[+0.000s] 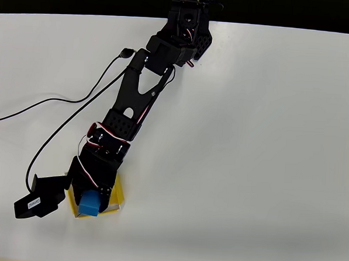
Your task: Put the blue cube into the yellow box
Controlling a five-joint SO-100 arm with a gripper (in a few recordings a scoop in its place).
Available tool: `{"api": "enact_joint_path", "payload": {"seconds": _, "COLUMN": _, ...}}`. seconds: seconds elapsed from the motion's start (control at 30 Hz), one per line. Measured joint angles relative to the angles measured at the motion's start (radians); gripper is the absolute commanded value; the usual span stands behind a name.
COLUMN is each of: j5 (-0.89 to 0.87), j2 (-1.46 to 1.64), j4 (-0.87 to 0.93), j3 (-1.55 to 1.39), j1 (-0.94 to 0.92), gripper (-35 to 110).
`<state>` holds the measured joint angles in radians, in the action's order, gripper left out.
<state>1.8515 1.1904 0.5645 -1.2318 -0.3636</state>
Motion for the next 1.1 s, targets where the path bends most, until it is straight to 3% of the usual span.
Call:
{"api": "enact_joint_path", "payload": {"seconds": 0.57, "j5": -0.051, "j2": -0.187, "j4": -0.002, "j3": 0.008, "j1": -0.032, "gripper": 18}}
{"api": "enact_joint_path", "payload": {"seconds": 0.9, "j5": -0.069, "j2": -0.229, "j4": -0.043, "j3": 0.008, "j1": -0.084, "gripper": 36}}
{"api": "enact_joint_path", "payload": {"seconds": 1.1, "j5": -0.063, "j2": -0.229, "j4": -0.097, "j3": 0.008, "j1": -0.098, "gripper": 38}}
